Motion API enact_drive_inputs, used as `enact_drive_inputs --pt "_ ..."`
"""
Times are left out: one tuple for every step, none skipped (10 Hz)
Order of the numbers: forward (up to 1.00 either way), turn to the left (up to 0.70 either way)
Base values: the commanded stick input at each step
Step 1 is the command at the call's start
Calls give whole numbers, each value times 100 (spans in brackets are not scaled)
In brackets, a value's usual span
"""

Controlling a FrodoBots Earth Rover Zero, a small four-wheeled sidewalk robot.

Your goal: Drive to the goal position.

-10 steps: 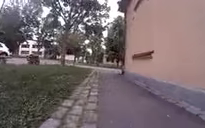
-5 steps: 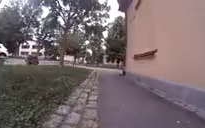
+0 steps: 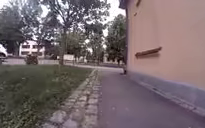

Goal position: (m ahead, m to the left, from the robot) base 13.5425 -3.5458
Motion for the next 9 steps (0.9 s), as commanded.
enact_drive_inputs --pt "45 0" --pt "45 0" --pt "45 0" --pt "45 0" --pt "45 0" --pt "45 0" --pt "45 0" --pt "45 0" --pt "45 0"
